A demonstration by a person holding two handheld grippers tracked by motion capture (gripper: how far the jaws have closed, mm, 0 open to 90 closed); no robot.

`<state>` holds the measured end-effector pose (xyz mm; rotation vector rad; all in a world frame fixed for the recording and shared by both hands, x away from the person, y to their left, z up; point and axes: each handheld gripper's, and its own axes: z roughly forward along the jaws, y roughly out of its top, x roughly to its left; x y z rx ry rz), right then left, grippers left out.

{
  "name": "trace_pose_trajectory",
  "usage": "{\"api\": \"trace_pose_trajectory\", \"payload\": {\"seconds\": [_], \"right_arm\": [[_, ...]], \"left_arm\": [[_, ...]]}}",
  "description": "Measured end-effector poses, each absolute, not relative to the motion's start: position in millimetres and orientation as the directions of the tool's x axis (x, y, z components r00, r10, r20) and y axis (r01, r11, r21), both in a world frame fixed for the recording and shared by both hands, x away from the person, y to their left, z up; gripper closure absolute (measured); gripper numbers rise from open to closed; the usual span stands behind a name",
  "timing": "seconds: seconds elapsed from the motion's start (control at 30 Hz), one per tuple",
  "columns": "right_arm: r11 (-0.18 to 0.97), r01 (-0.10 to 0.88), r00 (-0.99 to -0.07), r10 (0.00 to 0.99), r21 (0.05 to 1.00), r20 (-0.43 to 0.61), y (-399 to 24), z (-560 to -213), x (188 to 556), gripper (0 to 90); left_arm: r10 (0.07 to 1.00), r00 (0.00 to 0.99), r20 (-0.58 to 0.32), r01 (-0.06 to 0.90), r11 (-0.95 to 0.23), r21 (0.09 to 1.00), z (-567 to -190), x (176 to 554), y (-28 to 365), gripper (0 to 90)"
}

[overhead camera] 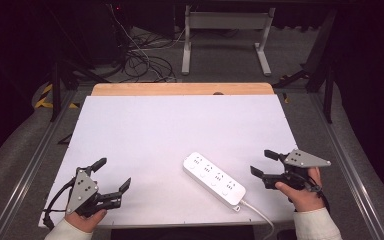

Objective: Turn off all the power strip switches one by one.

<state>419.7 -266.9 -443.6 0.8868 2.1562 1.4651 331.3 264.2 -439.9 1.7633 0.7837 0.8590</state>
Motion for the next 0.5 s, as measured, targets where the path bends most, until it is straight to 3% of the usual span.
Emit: {"api": "trace_pose_trajectory", "payload": {"seconds": [0.37, 0.5], "right_arm": [[0.276, 0.331, -0.748, 0.660, 0.902, 0.072, -283.1, -478.9, 417.1, 13.2], [0.258, 0.317, -0.745, 0.664, 0.913, 0.071, -281.6, -475.2, 416.2, 11.7]], "left_arm": [[0.832, 0.542, 0.117, 0.167, -0.243, 0.955, -442.3, 337.5, 273.0, 9.7], [0.834, 0.532, 0.150, 0.166, -0.277, 0.946, -445.7, 337.2, 274.5, 9.2]]}}
